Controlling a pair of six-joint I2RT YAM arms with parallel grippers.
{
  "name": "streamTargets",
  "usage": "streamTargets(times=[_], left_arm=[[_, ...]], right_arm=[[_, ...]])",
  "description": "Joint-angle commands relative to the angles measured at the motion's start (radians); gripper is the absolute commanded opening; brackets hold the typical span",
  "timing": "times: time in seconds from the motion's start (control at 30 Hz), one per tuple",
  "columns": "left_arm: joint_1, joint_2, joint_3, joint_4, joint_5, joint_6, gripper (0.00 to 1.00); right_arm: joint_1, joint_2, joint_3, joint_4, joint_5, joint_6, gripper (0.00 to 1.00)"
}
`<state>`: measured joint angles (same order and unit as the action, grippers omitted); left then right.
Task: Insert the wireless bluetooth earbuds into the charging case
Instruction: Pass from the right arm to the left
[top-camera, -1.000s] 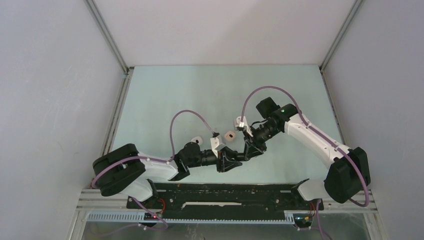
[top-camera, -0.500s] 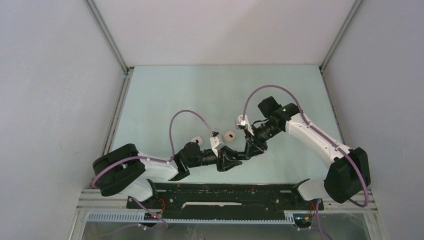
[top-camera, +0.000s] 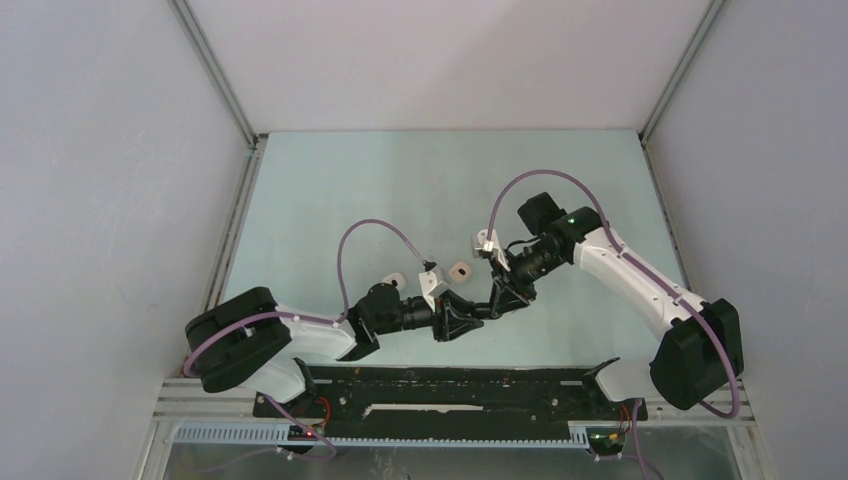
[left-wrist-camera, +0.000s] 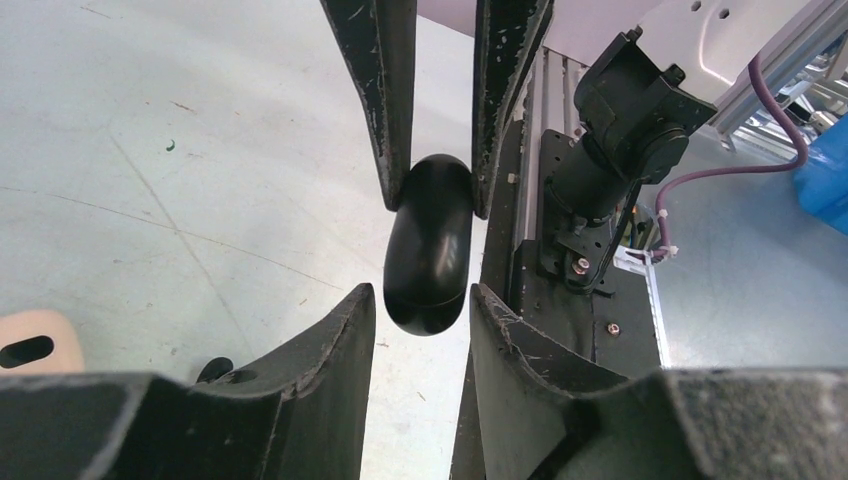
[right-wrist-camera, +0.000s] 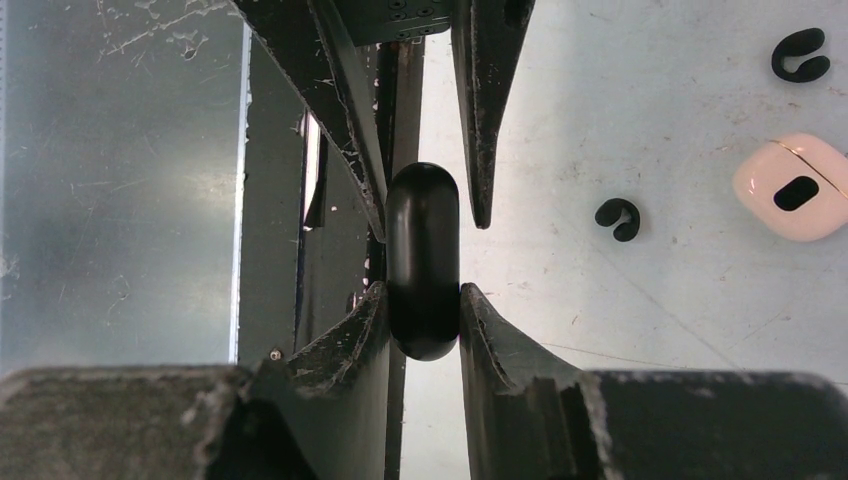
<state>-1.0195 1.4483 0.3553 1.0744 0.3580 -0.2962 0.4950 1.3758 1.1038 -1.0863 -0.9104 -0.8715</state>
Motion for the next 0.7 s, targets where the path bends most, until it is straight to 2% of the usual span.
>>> streamTargets(times=[0.0, 0.13, 0.37, 0.5, 0.67], left_arm=[[0.007, 0.01, 0.012, 0.014, -0.011, -0.01, 0.45], [0.009, 0.015, 0.02, 0.006, -0.008, -0.011, 0.43], [0.012, 0.014, 0.009, 0.033, 0.011, -0.011, 0.34], [0.013, 0.012, -0.001, 0.06, 0.027, -0.009, 0.39], [0.013, 0.017, -0.012, 0.099, 0.043, -0.008, 0.39]], right_arm=[[-0.005, -0.022, 0.004, -0.013, -0.036, -0.024, 0.14], [-0.004, -0.007, 0.02, -0.044, -0.05, -0.039, 0.14], [-0.002, 0.002, 0.02, -0.039, -0.04, -0.035, 0.15], [0.002, 0.007, 0.02, -0.025, -0.027, -0.016, 0.15], [0.013, 0.02, 0.02, -0.015, -0.012, -0.005, 0.15]])
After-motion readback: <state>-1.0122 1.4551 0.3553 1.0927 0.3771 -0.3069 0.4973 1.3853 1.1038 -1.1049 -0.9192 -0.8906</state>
